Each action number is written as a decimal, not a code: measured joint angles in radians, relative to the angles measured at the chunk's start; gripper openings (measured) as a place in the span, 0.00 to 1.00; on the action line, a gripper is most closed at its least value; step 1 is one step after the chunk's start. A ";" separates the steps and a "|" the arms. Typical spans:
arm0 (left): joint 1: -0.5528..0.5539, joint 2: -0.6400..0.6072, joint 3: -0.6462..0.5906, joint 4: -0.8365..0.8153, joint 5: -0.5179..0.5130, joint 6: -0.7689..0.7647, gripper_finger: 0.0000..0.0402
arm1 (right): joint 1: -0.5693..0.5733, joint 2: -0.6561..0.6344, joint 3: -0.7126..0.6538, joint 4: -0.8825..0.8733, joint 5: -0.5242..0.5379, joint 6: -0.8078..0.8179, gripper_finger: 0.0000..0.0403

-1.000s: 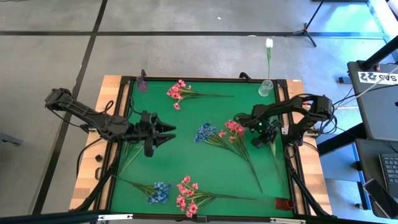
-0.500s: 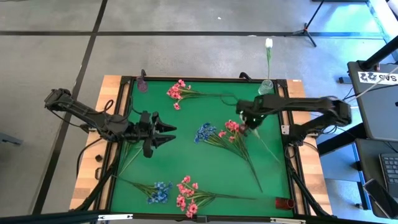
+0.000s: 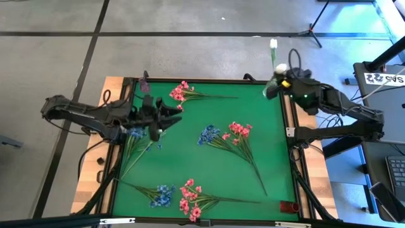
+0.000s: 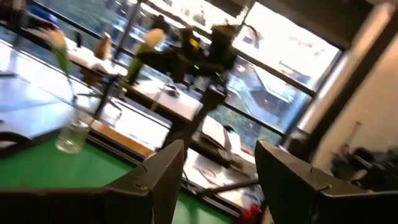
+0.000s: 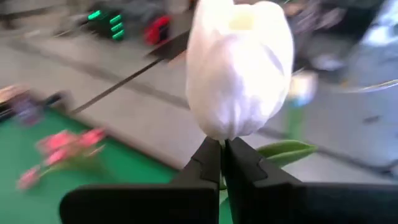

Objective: Sort flowers into vase by color
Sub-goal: Put the right white flower into the transparent vase

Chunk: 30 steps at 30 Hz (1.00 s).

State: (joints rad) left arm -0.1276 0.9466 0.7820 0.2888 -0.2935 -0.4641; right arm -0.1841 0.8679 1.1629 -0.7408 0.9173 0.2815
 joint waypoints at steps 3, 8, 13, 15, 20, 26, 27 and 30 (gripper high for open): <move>0.035 0.000 0.016 -0.005 0.000 0.000 0.48 | 0.000 0.001 -0.001 -0.001 0.148 -0.051 0.01; 0.078 0.000 0.023 -0.006 0.000 0.000 0.48 | -0.052 -0.004 -0.002 -0.001 0.293 -0.042 0.00; 0.100 0.000 0.023 -0.006 0.001 0.003 0.48 | -0.258 0.003 -0.002 -0.002 0.143 0.022 0.00; 0.108 0.000 0.023 -0.006 0.000 0.003 0.48 | -0.345 0.012 -0.002 0.009 0.057 0.023 0.00; 0.109 0.000 0.023 -0.006 0.000 0.003 0.48 | -0.496 0.035 -0.002 0.062 -0.114 0.028 0.00; 0.087 0.000 0.023 -0.006 0.000 -0.005 0.48 | -0.566 0.040 -0.002 0.107 -0.200 0.028 0.00; 0.083 0.000 0.023 -0.006 0.000 -0.005 0.48 | -0.567 0.040 -0.002 0.109 -0.203 0.028 0.00; 0.075 0.000 0.023 -0.008 0.000 -0.005 0.48 | -0.570 0.040 -0.002 0.105 -0.204 0.051 0.00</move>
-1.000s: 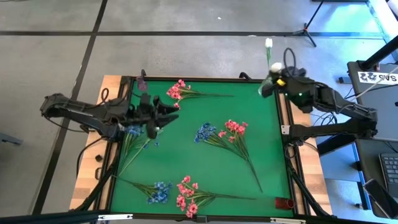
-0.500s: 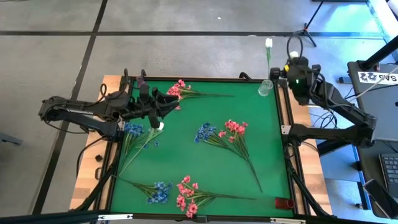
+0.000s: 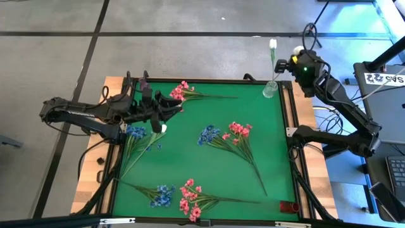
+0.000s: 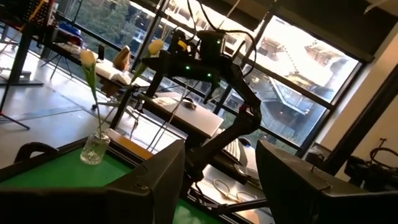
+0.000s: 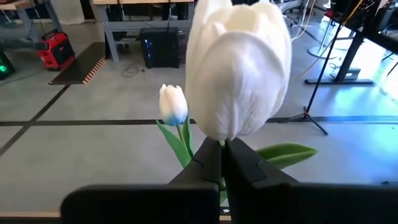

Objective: Sort flowers into vase by color
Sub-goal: Put the right white flower into the transparent vase

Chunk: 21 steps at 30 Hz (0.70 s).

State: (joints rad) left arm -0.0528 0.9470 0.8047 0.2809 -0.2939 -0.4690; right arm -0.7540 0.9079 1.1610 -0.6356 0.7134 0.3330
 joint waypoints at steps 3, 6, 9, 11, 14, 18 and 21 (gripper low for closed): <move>0.000 0.000 0.000 0.000 -0.003 0.000 0.48 | 0.000 0.002 0.000 -0.033 0.000 0.032 0.00; 0.000 0.000 0.000 0.000 -0.006 0.000 0.48 | 0.000 0.001 0.000 -0.057 0.000 0.056 0.00; 0.000 0.000 0.000 0.000 -0.010 0.000 0.48 | 0.000 0.000 0.000 -0.060 0.000 0.057 0.00; 0.000 0.000 0.000 0.000 -0.011 0.000 0.48 | 0.000 -0.002 0.000 -0.046 -0.001 0.057 0.00; 0.000 0.000 0.000 -0.001 -0.011 0.000 0.48 | 0.000 -0.005 0.023 -0.052 0.000 0.057 0.00; 0.000 0.000 0.000 -0.004 -0.011 0.000 0.48 | 0.000 -0.006 0.051 -0.095 0.010 0.057 0.00; 0.000 0.000 0.000 -0.004 -0.011 0.006 0.48 | 0.000 -0.005 0.050 -0.134 0.011 0.094 0.00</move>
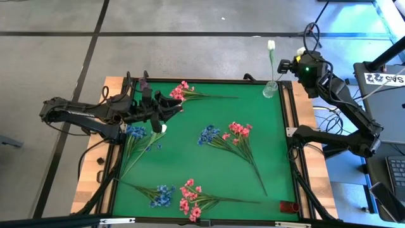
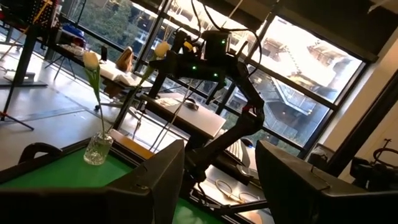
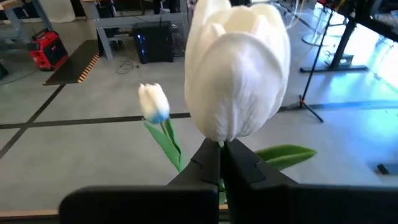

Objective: Sort flowers into vase by color
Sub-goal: Put the right white flower into the transparent vase

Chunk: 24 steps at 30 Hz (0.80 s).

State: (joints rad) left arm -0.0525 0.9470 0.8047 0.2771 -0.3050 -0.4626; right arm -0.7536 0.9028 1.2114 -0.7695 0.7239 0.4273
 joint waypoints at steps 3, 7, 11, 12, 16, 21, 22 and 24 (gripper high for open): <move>0.004 0.000 0.000 0.000 0.000 0.002 0.48 | 0.000 0.000 -0.016 -0.008 0.005 0.013 0.00; 0.012 0.000 0.000 -0.001 -0.002 0.002 0.48 | 0.000 0.013 -0.055 -0.003 0.024 0.019 0.00; 0.009 0.000 0.000 -0.014 -0.001 0.002 0.48 | -0.003 0.024 -0.089 0.023 0.028 0.027 0.01; 0.005 0.000 0.000 -0.024 -0.002 0.002 0.48 | -0.009 0.030 -0.092 0.019 0.029 0.037 0.02; -0.023 0.001 0.041 -0.153 -0.069 0.023 0.48 | -0.049 0.062 -0.093 0.005 0.015 0.074 0.08; -0.066 0.017 0.210 -0.493 -0.172 0.106 0.48 | -0.107 0.091 -0.094 -0.015 -0.027 0.083 0.26; -0.069 0.017 0.238 -0.543 -0.175 0.119 0.48 | -0.114 0.090 -0.093 -0.015 -0.025 0.083 0.30; -0.075 0.018 0.284 -0.611 -0.176 0.133 0.48 | -0.119 0.091 -0.093 -0.021 -0.028 0.083 0.38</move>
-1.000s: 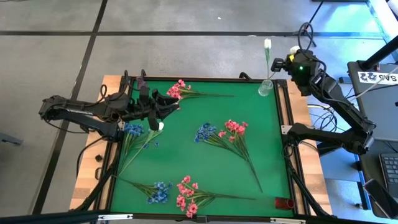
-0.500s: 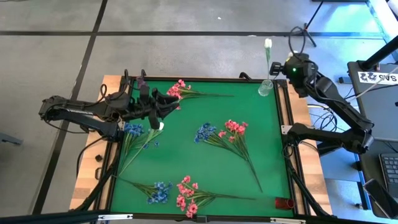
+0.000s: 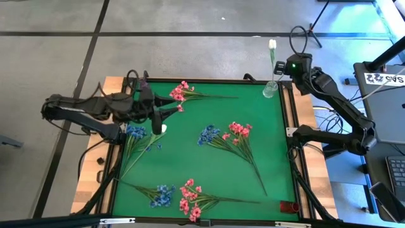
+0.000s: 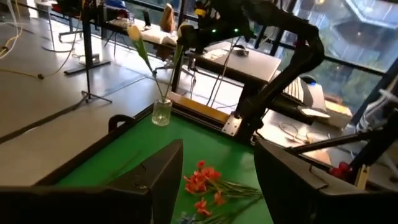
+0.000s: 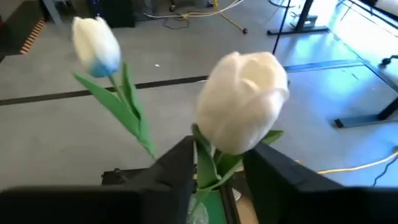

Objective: Sort flowers into vase by color
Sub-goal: Put the right white flower into the transparent vase, then put the white flower into the transparent vase

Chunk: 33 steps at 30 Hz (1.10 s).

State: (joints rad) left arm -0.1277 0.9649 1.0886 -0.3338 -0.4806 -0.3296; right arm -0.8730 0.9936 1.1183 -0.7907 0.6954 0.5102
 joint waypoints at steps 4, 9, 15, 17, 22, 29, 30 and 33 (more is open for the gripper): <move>-0.007 -0.008 0.040 -0.182 -0.001 -0.001 0.48 | 0.002 -0.003 0.031 -0.066 -0.079 0.010 0.52; -0.001 -0.031 0.044 -0.455 -0.010 -0.149 0.48 | 0.002 0.007 0.095 -0.217 -0.195 0.091 0.62; -0.045 -0.022 0.043 -0.727 0.067 -0.379 0.48 | 0.003 -0.002 0.134 -0.355 -0.271 0.112 0.59; -0.081 -0.020 0.021 -0.804 0.103 -0.470 0.48 | 0.003 -0.014 0.148 -0.366 -0.334 0.109 0.57; -0.203 -0.019 -0.090 -0.857 0.168 -0.708 0.48 | 0.060 -0.049 0.159 -0.362 -0.460 0.115 0.52; -0.232 0.076 -0.289 -0.744 0.117 -0.887 0.48 | 0.281 -0.115 0.160 -0.300 -0.460 0.173 0.46; -0.217 0.108 -0.302 -0.723 0.124 -0.867 0.48 | 0.320 -0.116 0.160 -0.280 -0.453 0.195 0.45; -0.155 0.217 -0.316 -0.692 0.147 -0.812 0.48 | 0.429 -0.113 0.160 -0.226 -0.429 0.246 0.43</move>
State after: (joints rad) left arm -0.2825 1.1823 0.7723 -1.0256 -0.3333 -1.1413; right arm -0.4436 0.8801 1.2785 -1.0163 0.2665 0.7562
